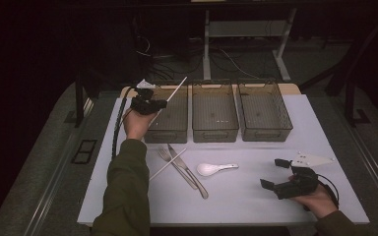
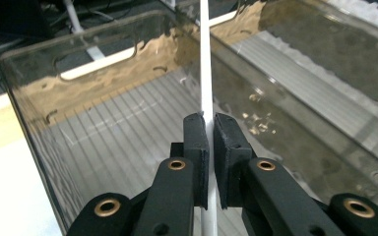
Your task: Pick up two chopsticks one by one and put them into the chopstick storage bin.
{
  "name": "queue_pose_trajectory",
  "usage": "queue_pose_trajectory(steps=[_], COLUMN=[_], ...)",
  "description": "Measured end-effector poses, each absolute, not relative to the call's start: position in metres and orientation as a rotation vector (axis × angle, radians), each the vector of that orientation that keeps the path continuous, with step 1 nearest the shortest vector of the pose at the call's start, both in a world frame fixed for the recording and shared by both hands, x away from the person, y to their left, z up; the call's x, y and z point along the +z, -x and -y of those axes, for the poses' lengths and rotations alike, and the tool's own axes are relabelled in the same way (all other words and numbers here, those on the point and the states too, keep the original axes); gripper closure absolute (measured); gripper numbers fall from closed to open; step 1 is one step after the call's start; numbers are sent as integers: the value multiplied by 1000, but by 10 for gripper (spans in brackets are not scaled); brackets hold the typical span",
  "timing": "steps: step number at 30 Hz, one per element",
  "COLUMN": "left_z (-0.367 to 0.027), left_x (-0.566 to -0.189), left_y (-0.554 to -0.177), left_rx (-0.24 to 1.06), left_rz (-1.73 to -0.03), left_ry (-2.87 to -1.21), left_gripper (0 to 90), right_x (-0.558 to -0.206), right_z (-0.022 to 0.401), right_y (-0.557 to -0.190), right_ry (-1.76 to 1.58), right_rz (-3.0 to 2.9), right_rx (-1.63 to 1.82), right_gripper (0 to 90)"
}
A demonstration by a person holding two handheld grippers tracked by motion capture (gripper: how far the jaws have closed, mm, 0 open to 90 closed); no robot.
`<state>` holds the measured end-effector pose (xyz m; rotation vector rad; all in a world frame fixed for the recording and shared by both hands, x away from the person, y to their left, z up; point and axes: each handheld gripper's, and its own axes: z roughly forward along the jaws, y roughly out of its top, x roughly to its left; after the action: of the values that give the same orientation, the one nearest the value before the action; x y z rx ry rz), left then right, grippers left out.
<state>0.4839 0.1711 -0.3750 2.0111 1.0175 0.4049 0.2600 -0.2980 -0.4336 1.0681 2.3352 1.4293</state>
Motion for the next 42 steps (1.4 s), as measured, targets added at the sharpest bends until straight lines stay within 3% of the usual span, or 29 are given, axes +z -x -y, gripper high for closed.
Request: queue_pose_trajectory(steps=[25, 42], left_z=[-166, -166], left_x=[-386, -374], left_y=[-489, -482], left_rx=[394, 417], left_rz=[-1124, -1064], left_ry=[-2097, -2092], left_gripper=[824, 718], right_x=[-434, -434], right_z=[298, 298], right_y=[-260, -260], right_ry=[-1064, -1061], right_rz=[-2338, -2338], right_rx=[1427, 1426], right_gripper=[14, 14])
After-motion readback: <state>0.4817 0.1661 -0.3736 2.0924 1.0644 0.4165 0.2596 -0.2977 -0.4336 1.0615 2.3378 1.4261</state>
